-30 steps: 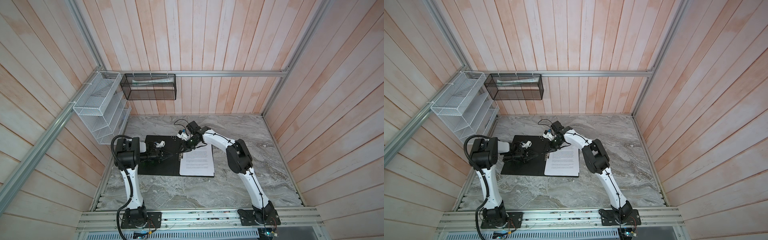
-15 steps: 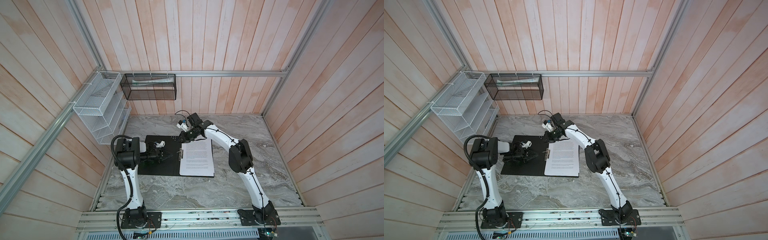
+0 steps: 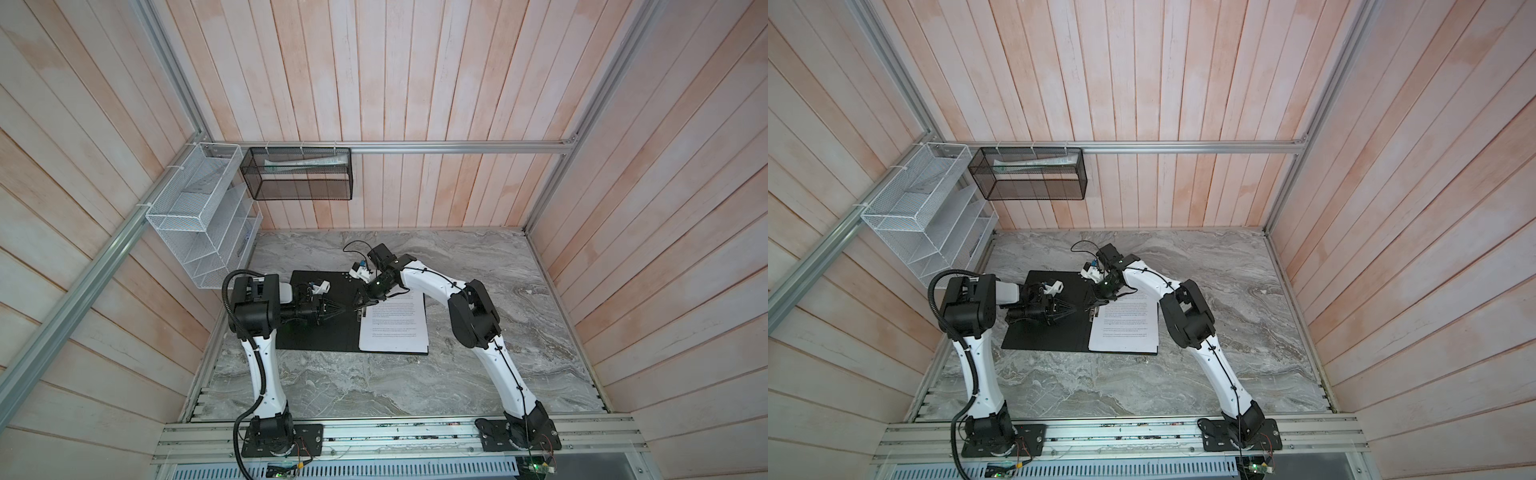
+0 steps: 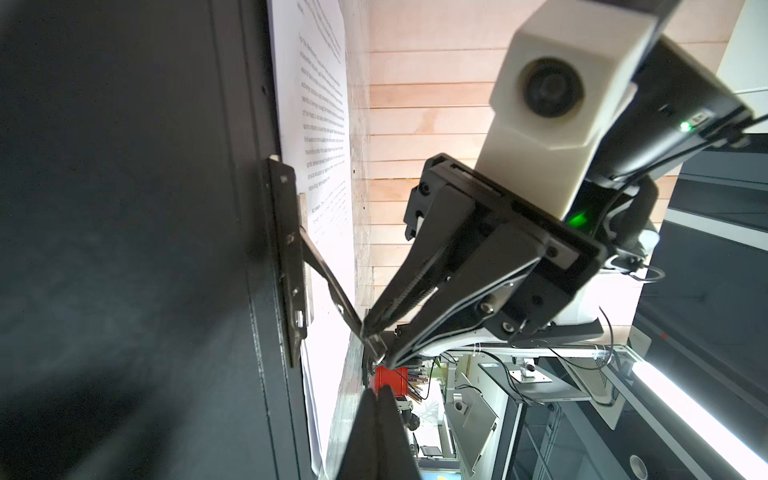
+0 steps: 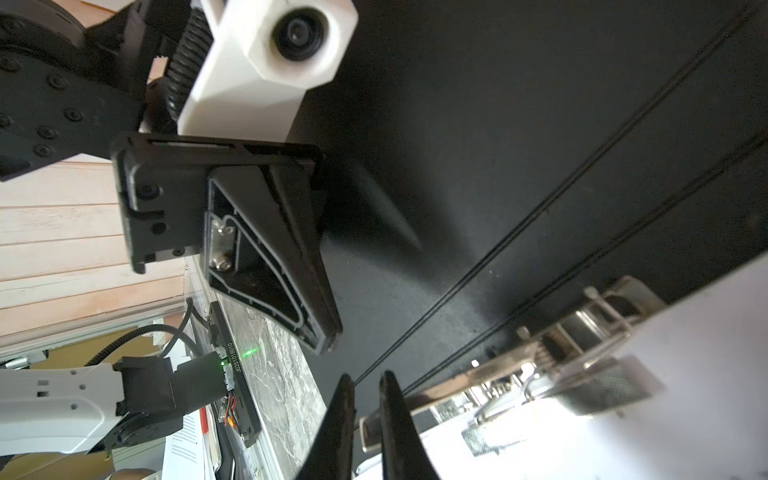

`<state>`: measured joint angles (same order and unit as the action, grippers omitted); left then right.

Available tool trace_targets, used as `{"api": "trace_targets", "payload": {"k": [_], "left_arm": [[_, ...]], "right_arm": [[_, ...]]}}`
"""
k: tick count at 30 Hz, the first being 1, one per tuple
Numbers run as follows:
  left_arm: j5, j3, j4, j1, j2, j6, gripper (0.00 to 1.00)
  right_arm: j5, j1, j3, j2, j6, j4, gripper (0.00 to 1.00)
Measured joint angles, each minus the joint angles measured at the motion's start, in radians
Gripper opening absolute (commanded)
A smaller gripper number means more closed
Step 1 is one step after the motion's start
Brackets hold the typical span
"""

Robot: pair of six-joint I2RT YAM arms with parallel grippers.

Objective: Put the files into the folder

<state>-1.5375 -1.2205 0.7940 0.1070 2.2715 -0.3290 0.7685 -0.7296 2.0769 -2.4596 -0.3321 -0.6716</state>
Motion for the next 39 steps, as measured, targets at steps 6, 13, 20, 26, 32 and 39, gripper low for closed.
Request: {"api": "trace_targets", "payload": {"k": [6, 13, 20, 26, 32, 39], "left_arm": [[0.000, 0.000, 0.000, 0.000, 0.000, 0.000, 0.00], [0.001, -0.001, 0.002, 0.000, 0.000, -0.001, 0.00], [0.001, -0.001, 0.002, 0.000, 0.000, -0.001, 0.00], [0.001, -0.001, 0.002, 0.000, 0.000, -0.001, 0.00], [0.001, -0.001, 0.002, 0.000, 0.000, 0.000, 0.00], [0.001, -0.001, 0.002, 0.000, 0.000, 0.000, 0.00]], "right_arm": [[-0.015, -0.003, -0.019, 0.009, 0.021, 0.005, 0.13], [-0.121, -0.023, 0.032, 0.013, 0.042, -0.064, 0.14], [-0.287, -0.040, 0.124, 0.013, 0.043, -0.167, 0.17], [-0.383, -0.041, 0.337, 0.005, -0.001, -0.257, 0.22], [-0.397, -0.040, 0.470, -0.014, -0.071, -0.347, 0.22], [-0.374, -0.044, 0.360, -0.023, -0.116, -0.385, 0.21]]}}
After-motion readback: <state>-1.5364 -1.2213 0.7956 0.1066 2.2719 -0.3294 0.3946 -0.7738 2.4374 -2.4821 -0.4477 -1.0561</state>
